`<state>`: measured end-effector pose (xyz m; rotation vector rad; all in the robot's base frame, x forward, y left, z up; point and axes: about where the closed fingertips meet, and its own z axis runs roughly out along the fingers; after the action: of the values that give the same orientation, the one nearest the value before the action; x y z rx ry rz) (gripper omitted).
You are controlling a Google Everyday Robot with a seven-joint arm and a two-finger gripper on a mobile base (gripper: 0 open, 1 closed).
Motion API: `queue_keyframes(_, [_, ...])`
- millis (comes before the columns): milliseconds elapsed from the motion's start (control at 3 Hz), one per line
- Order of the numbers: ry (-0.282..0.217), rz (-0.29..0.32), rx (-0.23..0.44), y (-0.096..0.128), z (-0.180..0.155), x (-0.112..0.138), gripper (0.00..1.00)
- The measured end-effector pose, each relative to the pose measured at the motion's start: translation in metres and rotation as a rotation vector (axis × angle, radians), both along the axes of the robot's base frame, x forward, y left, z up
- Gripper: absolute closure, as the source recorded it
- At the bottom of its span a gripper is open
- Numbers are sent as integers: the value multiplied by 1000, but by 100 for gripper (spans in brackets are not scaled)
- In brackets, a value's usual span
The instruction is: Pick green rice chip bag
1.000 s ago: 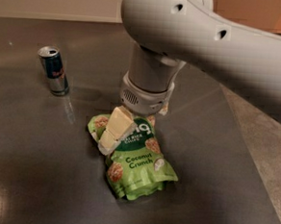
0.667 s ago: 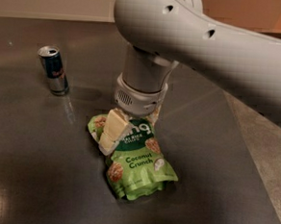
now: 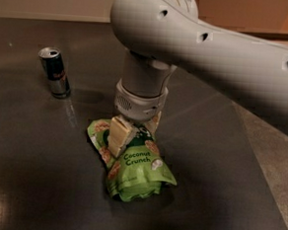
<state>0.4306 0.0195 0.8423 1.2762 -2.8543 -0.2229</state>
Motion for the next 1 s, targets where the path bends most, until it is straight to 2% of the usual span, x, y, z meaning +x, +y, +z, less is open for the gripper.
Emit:
queue_keyframes(333, [-2, 2, 1, 0, 3, 0, 87])
queue_keyframes(667, [-2, 2, 1, 0, 5, 0, 100])
queue_keyframes(1000, [-55, 41, 23, -3, 32, 3, 100])
